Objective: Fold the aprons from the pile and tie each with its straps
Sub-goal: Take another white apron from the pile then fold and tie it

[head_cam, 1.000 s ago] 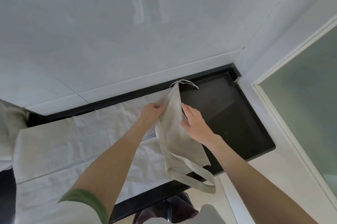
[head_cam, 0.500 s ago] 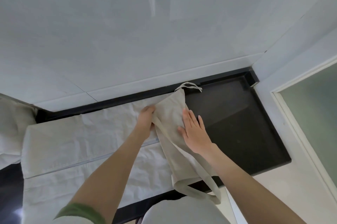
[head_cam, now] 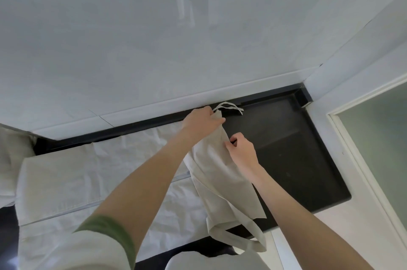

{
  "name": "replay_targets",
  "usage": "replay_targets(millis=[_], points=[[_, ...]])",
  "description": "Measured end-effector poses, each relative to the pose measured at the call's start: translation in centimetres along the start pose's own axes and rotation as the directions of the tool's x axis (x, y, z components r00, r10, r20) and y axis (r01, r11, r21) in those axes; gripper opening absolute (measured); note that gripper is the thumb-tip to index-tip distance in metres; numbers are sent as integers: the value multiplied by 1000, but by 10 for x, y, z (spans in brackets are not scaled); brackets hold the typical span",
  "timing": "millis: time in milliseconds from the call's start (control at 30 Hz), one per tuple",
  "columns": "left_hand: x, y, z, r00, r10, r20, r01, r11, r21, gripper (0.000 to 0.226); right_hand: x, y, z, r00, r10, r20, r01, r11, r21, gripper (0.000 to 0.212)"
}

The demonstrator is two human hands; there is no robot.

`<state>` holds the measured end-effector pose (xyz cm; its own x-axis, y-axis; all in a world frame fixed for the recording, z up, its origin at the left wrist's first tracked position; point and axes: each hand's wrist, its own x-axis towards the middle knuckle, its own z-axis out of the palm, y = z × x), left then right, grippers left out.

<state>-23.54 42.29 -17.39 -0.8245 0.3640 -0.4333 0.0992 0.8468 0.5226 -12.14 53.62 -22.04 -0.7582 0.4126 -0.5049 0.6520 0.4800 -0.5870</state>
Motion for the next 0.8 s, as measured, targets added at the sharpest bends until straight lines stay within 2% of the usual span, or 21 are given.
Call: replay_targets(millis=[67, 100, 167, 267, 367, 467, 533, 600, 700, 733, 800], points=[[7, 11, 4, 995, 75, 64, -79, 995, 54, 29, 2, -1, -1, 1000, 5, 28, -5, 1000, -2, 14], [13, 13, 8, 992, 104, 67, -105, 994, 3, 30, 3, 2, -1, 1000, 0, 31, -1, 1000, 15, 13], [23, 8, 15, 992, 123, 16, -117, 972, -205, 29, 0, 8, -2, 1000, -24, -5, 25, 998, 60, 15], [26, -1, 23, 999, 52, -13, -51, 861, -505, 19, -6, 17, -6, 997, -16, -82, 25, 994, 109, 23], [22, 1, 31, 1000, 10, -3, -9, 769, -639, 16, -2, 27, -13, 994, 8, -111, 2, 996, 90, 26], [16, 1, 33, 998, -33, -56, -4, 826, -563, 21, 2, 36, -18, 983, -22, -184, 16, 999, -31, 23], [9, -5, 30, 987, -106, -119, 41, 893, -449, 22, -2, 35, -19, 963, -76, -258, 41, 990, -138, 9], [1, -16, 27, 976, -176, -130, 127, 939, -318, 20, -9, 30, -19, 942, -165, -293, 99, 969, -228, 27], [-11, -27, 24, 957, -291, 11, 288, 940, -181, 16, -25, 15, -15, 948, -273, -165, 256, 959, -120, 35], [-12, -29, 24, 933, -346, 94, 359, 902, -240, 19, -30, 9, -12, 957, -276, -88, 273, 961, -43, 37], [-18, -28, 21, 856, -395, 334, 511, 746, -428, 23, -38, -2, 1, 962, -274, 21, 274, 962, 17, 51]])
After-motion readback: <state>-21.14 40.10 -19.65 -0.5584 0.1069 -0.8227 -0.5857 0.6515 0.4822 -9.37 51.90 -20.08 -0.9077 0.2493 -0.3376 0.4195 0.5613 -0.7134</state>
